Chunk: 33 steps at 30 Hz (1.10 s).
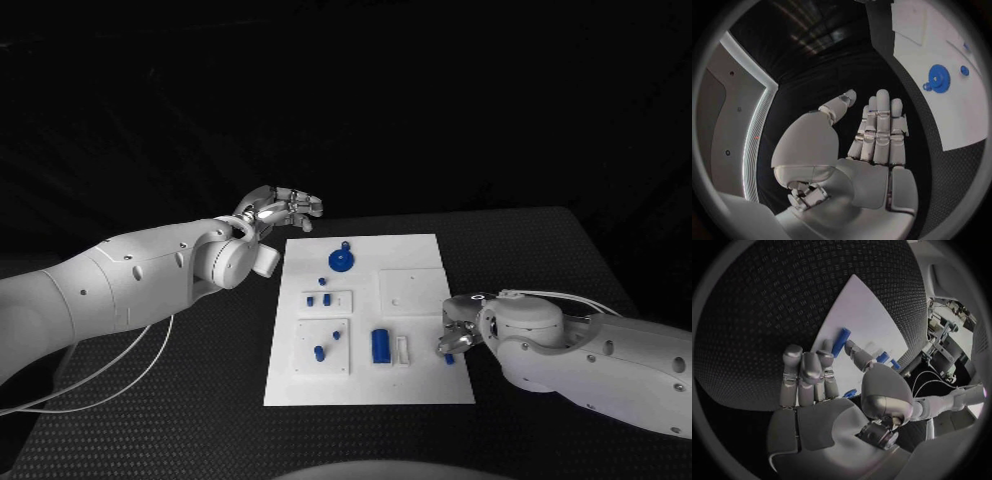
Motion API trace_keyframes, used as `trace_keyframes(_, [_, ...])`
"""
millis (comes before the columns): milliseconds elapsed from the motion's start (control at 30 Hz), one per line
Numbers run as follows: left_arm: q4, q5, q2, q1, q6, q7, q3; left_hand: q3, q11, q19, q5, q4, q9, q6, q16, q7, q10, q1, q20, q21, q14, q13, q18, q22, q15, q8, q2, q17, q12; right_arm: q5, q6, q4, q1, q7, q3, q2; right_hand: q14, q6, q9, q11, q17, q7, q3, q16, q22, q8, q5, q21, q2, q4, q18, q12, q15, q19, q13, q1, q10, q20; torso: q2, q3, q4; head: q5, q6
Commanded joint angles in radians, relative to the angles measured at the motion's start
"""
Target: Assemble the parts on the task board
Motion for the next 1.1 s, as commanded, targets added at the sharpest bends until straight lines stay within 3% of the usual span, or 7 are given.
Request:
trace_keyframes(33, [0.003,0.004,0.001,0.001,0.014,0.007,0.0,-0.001,-0.001,0.006,0.002,0.008,0.001,-0.004,-0.005,-0.003,-0.01,-0.009,-0.003,-0.004,0.008,-0.001,0.008,0.001,0.001,0.005,0.0,0.002,0.003,-0.072,0.017,-0.013,-0.016,-0.009,-0.008,0.009,-0.009,-0.004,-0.335,-0.002,-0.002,0.006,0.007,0.005,0.002,-0.006,0.002,0.005,0.007,-0.007,0.029,-0.006,-0.001,-0.004,0.001,0.014,0.008,0.003,0.0,0.0002,-0.0002,0.001,-0.001])
trace_keyframes(433, [0.004,0.004,0.0,0.001,0.012,0.006,0.0,-0.001,-0.001,0.006,0.002,0.008,0.001,-0.004,-0.006,-0.003,-0.01,-0.009,-0.003,-0.005,0.008,-0.001,0.008,0.002,0.001,0.005,0.0,0.002,0.003,-0.044,0.038,-0.005,-0.018,-0.01,-0.013,0.005,-0.01,-0.003,-0.335,0.0,-0.008,0.008,0.041,0.008,0.002,-0.009,0.004,0.007,0.018,-0.044,0.029,-0.01,0.001,-0.007,0.001,0.091,0.01,0.005,0.0,-0.0006,-0.0007,-0.001,-0.003])
trace_keyframes(533, [0.004,0.004,0.001,0.001,0.011,0.006,0.0,0.0,-0.001,0.007,0.002,0.008,0.001,-0.004,-0.006,-0.003,-0.01,-0.009,-0.003,-0.005,0.008,-0.001,0.008,0.002,0.001,0.005,0.001,0.003,0.003,0.033,0.011,-0.005,-0.018,-0.004,-0.013,0.003,-0.011,-0.001,-0.338,0.001,-0.012,0.009,0.058,0.008,0.002,-0.011,0.019,0.006,0.04,-0.044,0.029,-0.012,0.004,-0.009,0.001,0.124,0.01,0.009,0.0,-0.0002,0.0,-0.001,-0.004])
trace_keyframes(667, [0.003,0.004,0.0,0.001,0.011,0.006,0.0,0.0,-0.001,0.007,0.002,0.008,0.001,-0.004,-0.006,-0.003,-0.01,-0.009,-0.003,-0.005,0.008,-0.001,0.008,0.002,0.001,0.005,0.001,0.003,0.003,0.142,-0.029,-0.004,-0.018,0.01,-0.013,0.0,-0.012,0.006,-0.344,0.001,-0.017,0.009,0.096,0.007,0.0,-0.015,0.047,0.003,0.068,-0.027,0.029,-0.016,0.007,-0.012,0.0,0.121,0.011,0.018,0.0,-0.0006,0.0009,-0.002,-0.003])
trace_keyframes(833, [0.003,0.004,0.001,0.001,0.011,0.006,0.0,0.0,-0.001,0.007,0.002,0.008,0.001,-0.004,-0.006,-0.003,-0.01,-0.008,-0.003,-0.005,0.008,-0.001,0.008,0.003,0.001,0.005,0.001,0.003,0.003,0.292,-0.114,0.0,-0.018,0.034,-0.013,-0.007,-0.011,0.017,-0.347,-0.002,-0.02,0.006,0.124,0.011,0.001,-0.014,0.092,0.007,0.088,-0.034,0.029,-0.018,0.009,-0.01,0.0,0.112,0.014,0.021,0.0,-0.0007,0.0,0.001,-0.004])
trace_keyframes(967, [0.004,0.004,0.0,0.001,0.011,0.006,0.0,0.0,-0.001,0.007,0.003,0.008,0.001,-0.004,-0.007,-0.003,-0.01,-0.008,-0.003,-0.005,0.008,-0.001,0.008,0.003,0.001,0.005,0.001,0.004,0.003,0.341,-0.177,0.014,-0.015,0.047,-0.012,-0.013,-0.01,0.027,-0.348,-0.006,-0.022,0.002,0.121,0.016,0.003,-0.011,0.127,0.013,0.094,-0.043,0.029,-0.018,0.008,-0.005,0.0,0.101,0.022,0.02,0.0,-0.0012,0.0004,0.001,-0.004])
trace_keyframes(1100, [0.004,0.004,0.0,0.001,0.011,0.006,0.0,0.001,-0.001,0.007,0.003,0.007,0.001,-0.004,-0.007,-0.003,-0.01,-0.006,-0.003,-0.006,0.009,-0.001,0.009,0.004,0.001,0.005,0.003,0.004,0.004,0.398,-0.218,0.022,-0.007,0.046,-0.012,-0.017,-0.01,0.033,-0.348,-0.009,-0.022,-0.001,0.118,0.019,0.003,-0.009,0.132,0.015,0.092,-0.044,0.029,-0.019,0.006,-0.002,0.0,0.101,0.027,0.018,0.0,-0.0018,0.0,0.001,-0.006])
